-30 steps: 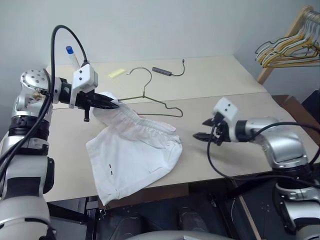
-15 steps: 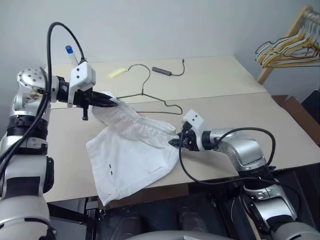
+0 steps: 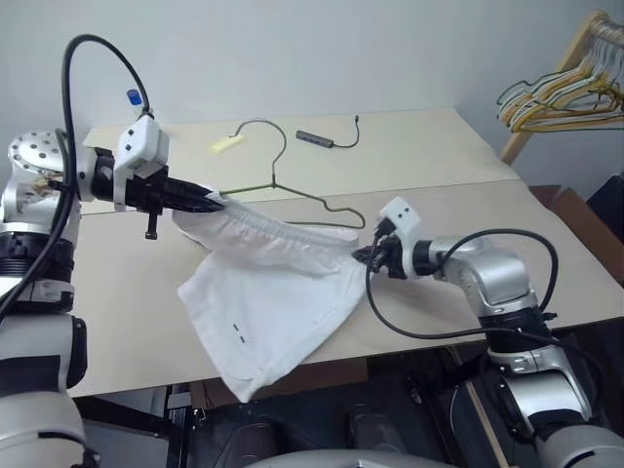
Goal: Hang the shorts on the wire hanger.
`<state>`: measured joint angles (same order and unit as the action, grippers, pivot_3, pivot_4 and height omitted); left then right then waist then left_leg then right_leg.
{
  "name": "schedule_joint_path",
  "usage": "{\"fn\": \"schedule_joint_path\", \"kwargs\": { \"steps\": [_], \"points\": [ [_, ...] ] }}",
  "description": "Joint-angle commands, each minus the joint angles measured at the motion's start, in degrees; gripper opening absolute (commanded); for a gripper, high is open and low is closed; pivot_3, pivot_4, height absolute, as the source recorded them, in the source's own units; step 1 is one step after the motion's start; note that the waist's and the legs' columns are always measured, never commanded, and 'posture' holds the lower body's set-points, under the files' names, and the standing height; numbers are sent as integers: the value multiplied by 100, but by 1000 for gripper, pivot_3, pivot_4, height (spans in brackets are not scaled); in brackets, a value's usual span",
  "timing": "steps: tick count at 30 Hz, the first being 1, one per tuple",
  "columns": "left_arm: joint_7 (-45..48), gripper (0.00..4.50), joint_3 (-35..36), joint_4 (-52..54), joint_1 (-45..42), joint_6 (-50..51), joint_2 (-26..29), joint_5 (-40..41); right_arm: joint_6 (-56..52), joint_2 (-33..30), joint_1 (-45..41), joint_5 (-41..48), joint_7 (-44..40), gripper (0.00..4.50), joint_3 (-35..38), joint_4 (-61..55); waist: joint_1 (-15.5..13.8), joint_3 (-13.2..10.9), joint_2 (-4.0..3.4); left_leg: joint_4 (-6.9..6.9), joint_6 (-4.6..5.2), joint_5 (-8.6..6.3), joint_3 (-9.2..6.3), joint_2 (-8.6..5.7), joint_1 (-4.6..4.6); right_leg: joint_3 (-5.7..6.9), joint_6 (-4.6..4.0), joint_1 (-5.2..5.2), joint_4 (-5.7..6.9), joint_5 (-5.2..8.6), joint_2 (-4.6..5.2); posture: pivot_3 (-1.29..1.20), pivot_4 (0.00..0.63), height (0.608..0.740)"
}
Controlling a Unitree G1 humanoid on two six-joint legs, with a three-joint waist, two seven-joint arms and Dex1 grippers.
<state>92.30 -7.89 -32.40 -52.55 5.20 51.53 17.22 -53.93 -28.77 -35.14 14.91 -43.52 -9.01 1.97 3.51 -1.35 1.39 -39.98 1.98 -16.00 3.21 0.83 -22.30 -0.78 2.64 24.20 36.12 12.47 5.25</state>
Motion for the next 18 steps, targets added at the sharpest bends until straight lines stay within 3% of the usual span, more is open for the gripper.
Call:
{"fn": "schedule_joint_path", "kwargs": {
  "steps": [1,11,18],
  "points": [
    [20,0,132,83,-52,70,135,28,254,-304,-110,-38,-48,40,281,156,-12,0,0,0,0,0,0,0,0,0,0,0,0,0,0,-18,0,740],
    [-446,0,58,-255,-247,-60,-192,-649,545,-742,-132,-71,-230,40,233,-140,-5,0,0,0,1,0,3,0,0,-2,0,1,-2,0,-1,-28,0,740],
    [-214,0,-17,-54,-272,-56,-242,-737,787,-1128,-571,-228,-531,40,-184,-1184,14,-1,-1,0,3,-2,5,0,-4,-3,0,6,-1,0,-1,-31,0,740]
  ]
}}
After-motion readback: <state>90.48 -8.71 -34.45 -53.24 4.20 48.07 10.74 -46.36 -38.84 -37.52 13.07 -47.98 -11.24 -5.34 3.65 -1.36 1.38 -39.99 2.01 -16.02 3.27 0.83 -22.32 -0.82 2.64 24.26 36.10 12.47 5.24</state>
